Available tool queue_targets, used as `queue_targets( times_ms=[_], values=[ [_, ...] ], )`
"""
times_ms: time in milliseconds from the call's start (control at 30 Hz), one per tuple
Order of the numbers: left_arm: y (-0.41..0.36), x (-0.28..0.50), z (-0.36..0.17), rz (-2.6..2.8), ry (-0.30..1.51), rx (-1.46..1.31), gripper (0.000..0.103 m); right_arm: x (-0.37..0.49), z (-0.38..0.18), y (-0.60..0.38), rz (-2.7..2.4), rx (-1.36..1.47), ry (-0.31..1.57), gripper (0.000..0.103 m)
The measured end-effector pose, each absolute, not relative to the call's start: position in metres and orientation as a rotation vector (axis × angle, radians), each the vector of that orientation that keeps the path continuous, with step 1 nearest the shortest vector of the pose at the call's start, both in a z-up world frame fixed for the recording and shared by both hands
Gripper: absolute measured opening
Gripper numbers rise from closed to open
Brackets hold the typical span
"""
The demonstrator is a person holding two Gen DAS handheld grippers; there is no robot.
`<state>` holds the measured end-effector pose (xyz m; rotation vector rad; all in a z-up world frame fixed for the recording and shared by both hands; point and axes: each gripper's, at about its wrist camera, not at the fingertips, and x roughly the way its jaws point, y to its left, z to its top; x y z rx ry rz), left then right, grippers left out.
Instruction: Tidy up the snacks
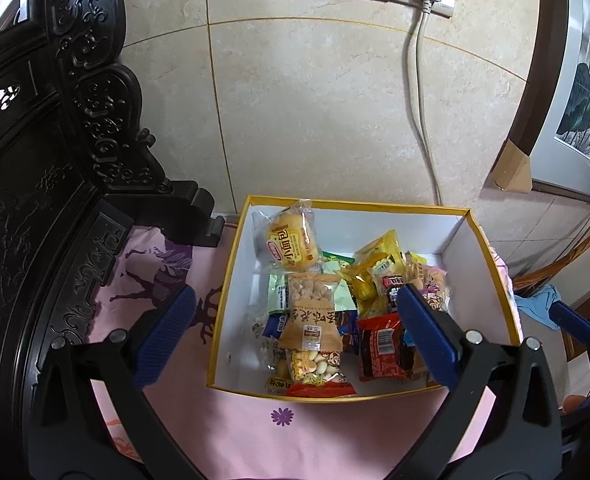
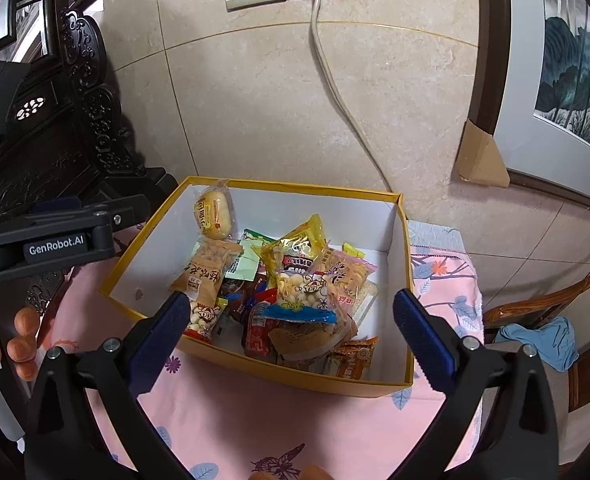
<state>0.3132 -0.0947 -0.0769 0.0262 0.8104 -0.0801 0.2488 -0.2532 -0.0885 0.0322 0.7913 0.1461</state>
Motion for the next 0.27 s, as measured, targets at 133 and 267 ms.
queue_targets(
  times_ms=[133,267],
  values=[
    [-0.0939,0.3127,-0.0769,-0.077,0.824,0.017,0.101,0.2486,-0.0878,-0.2529,0.144,0.03,0.793,0.102],
    [-0.0945,0.3113,-0.0773,-0.079,0.829,0.023,0.101,0.2477,-0.0866,-0.2532,0.143,0.031,0.794,0.102]
  ],
)
